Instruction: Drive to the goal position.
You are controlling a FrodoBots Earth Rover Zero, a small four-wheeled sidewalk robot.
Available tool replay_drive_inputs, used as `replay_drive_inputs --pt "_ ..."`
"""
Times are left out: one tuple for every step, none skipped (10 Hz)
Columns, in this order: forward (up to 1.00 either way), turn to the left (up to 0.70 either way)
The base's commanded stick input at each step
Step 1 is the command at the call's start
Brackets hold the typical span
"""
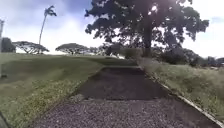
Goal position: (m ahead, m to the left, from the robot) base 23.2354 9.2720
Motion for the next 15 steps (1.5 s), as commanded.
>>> replay_drive_inputs --pt "0.50 0.00" --pt "0.50 0.00" --pt "0.50 0.00" --pt "0.50 0.00" --pt "0.50 0.00" --pt "0.50 0.00" --pt "0.50 0.00" --pt "0.50 0.00" --pt "0.50 0.00" --pt "0.50 0.00" --pt "0.50 0.00" --pt "0.50 0.00" --pt "0.50 0.00" --pt "0.50 0.00" --pt "0.50 0.00"
